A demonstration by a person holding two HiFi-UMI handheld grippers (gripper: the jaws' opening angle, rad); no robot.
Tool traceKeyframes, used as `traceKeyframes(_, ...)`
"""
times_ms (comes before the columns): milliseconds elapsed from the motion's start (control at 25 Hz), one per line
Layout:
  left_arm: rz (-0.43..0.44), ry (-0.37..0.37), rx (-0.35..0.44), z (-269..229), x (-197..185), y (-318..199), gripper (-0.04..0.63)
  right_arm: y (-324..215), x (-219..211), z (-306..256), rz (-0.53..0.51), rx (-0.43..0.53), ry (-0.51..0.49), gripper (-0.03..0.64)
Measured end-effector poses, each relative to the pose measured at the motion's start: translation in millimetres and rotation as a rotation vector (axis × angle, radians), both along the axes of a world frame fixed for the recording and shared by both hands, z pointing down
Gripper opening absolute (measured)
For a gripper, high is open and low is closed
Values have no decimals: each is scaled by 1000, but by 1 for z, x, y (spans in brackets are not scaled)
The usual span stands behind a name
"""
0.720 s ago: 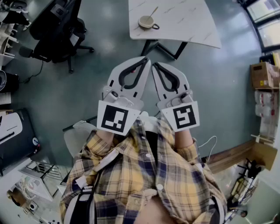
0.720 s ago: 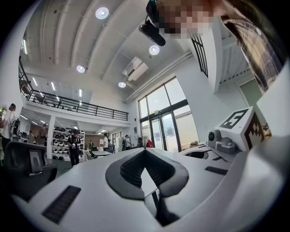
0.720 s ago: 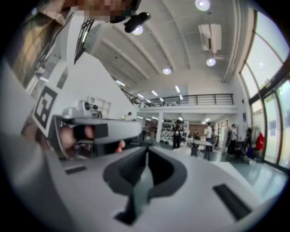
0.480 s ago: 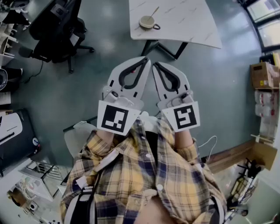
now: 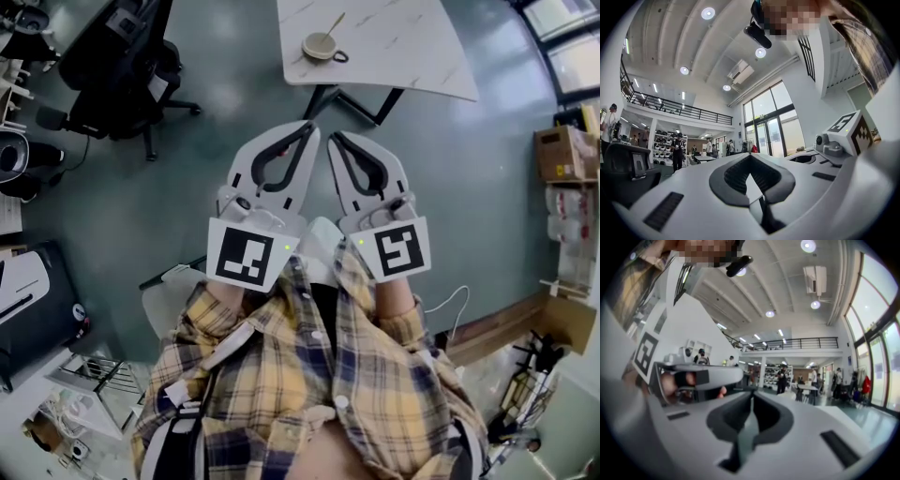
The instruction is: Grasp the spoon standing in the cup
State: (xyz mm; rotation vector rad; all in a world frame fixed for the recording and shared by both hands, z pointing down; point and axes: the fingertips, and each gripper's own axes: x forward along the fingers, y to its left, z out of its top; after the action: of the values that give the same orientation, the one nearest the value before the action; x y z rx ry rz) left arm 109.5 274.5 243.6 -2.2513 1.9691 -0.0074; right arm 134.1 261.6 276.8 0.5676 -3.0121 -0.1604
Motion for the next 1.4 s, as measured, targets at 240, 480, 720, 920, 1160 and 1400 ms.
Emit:
traceKeyframes(240,-18,25,-5,7,-15,2,15,-1,-11,8,-5,-18,11,40)
traceKeyframes(480,-24,18,-17,13,-26,-22,15,-27,-25,15,-17,-28,14,40)
traceKeyframes(720,-43,23,-14,15,-37,-74,15,-77,-34,17,-35,-29,12,40)
traceKeyframes(920,-68,42,-23,14,-47,-128,15,-128,-42,19,-61,-42,32,40)
traceKeyframes(1160,-112,46,-24,8,-52,-183,15,-183,-47,16,-104,-56,43,40)
traceKeyframes(1400,-163,34,-30,9,-55,-222,15,-226,-49,17,-147,-65,49,40)
